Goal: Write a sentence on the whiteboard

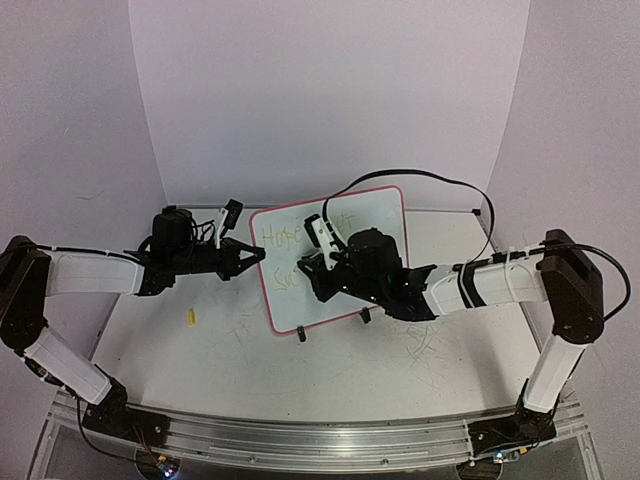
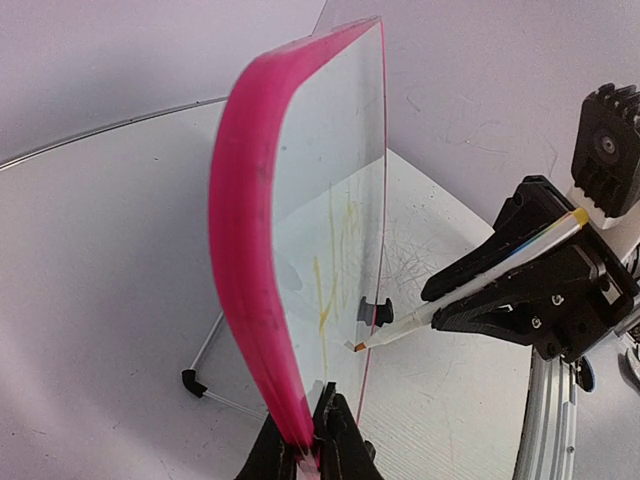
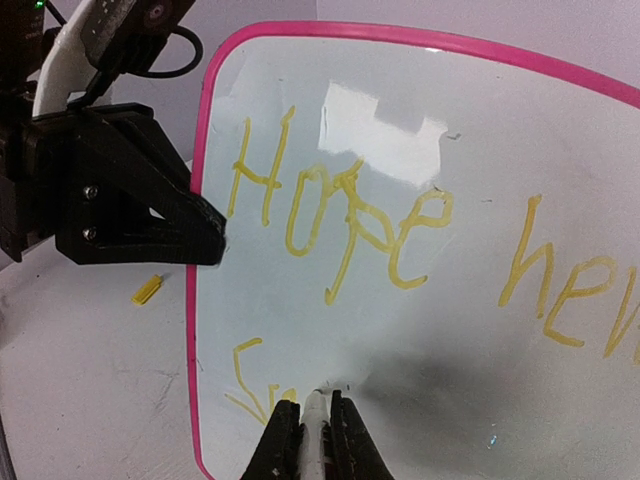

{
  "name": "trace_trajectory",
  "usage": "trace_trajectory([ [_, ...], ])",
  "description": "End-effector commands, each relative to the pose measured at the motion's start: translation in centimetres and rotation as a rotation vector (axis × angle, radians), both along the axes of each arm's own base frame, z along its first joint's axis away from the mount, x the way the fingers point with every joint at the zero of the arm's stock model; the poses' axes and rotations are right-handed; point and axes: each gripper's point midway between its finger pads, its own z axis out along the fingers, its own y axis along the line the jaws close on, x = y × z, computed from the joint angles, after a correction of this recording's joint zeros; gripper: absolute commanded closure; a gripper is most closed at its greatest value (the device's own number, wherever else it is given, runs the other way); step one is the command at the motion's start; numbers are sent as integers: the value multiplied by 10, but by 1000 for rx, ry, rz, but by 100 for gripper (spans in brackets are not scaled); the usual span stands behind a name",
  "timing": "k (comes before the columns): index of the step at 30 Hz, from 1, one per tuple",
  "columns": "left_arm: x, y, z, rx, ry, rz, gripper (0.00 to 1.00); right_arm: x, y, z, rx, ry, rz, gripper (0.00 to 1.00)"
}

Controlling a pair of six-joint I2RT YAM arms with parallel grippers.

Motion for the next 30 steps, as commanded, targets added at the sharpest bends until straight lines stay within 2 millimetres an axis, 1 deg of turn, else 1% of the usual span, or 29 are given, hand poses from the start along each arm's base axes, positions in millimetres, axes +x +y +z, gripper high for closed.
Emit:
trace_trajectory([
  [1, 22, 13, -3, 97, -97, 92, 100, 11, -1, 15, 34, -35, -54, 100],
  [4, 22, 13, -3, 96, -96, 91, 100, 11, -5, 11, 22, -27, -69, 100],
  [18, 22, 12, -4, 97, -94, 89, 100, 0, -14, -11, -12, 30, -66, 100],
  [26, 21, 12, -4, 96, -94, 86, 100, -5, -13, -24, -26, 58, -60, 100],
  [30, 22, 12, -4, 97, -94, 88, 100, -3, -12, -20, -20, 45, -67, 100],
])
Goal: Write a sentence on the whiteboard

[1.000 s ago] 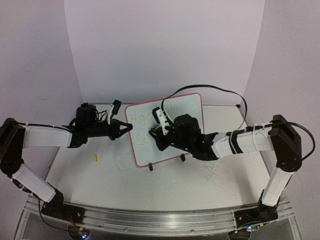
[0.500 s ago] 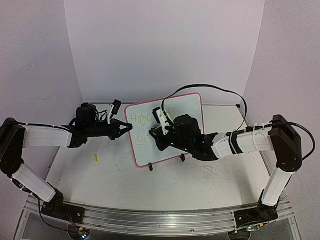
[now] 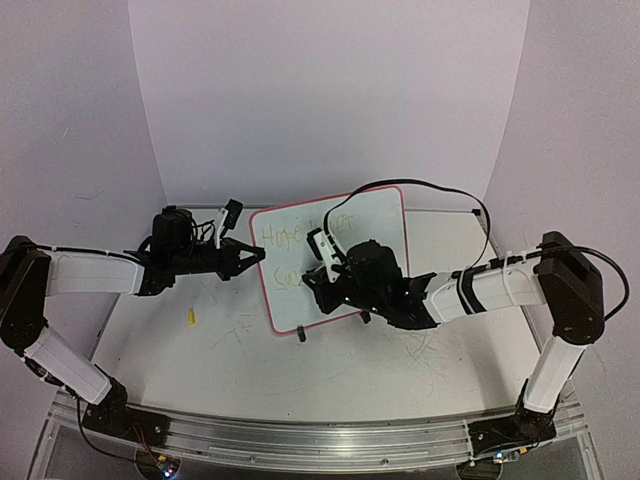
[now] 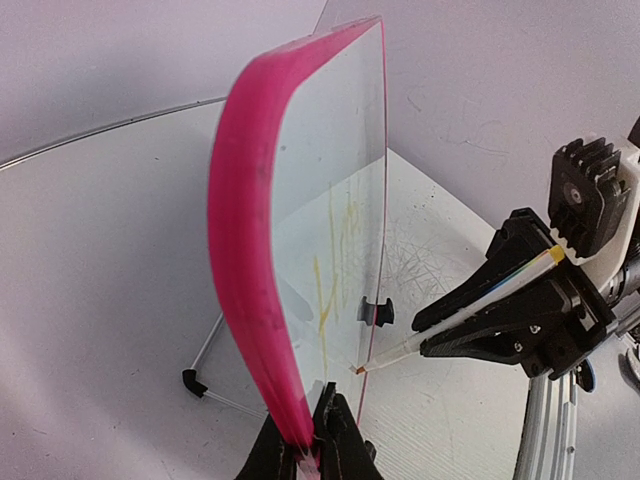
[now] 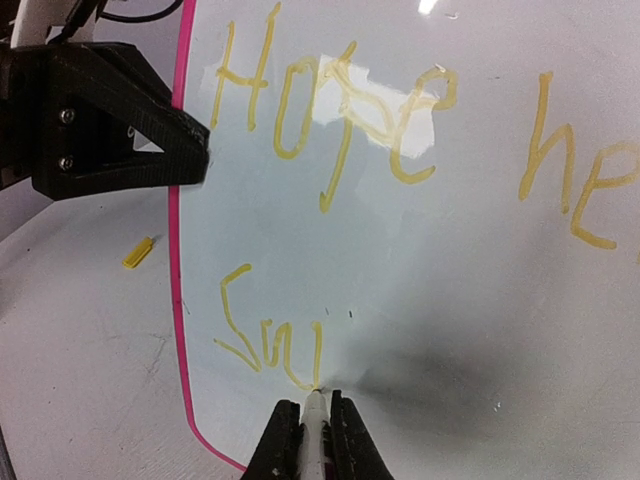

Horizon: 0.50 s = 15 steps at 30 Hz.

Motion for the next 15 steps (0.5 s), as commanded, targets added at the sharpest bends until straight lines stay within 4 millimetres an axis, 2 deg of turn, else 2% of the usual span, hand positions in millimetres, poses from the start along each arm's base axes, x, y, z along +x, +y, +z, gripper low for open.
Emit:
trace_trajectory([
  [1, 21, 11, -4, 97, -93, 86, 100, 8, -2, 13, 24, -28, -45, 100],
  [6, 21, 12, -4, 97, -93, 86, 100, 16, 4, 34, 62, -64, -55, 100],
  [15, 21, 12, -3, 97, -96, 86, 100, 30, -3, 42, 76, -84, -117, 100],
])
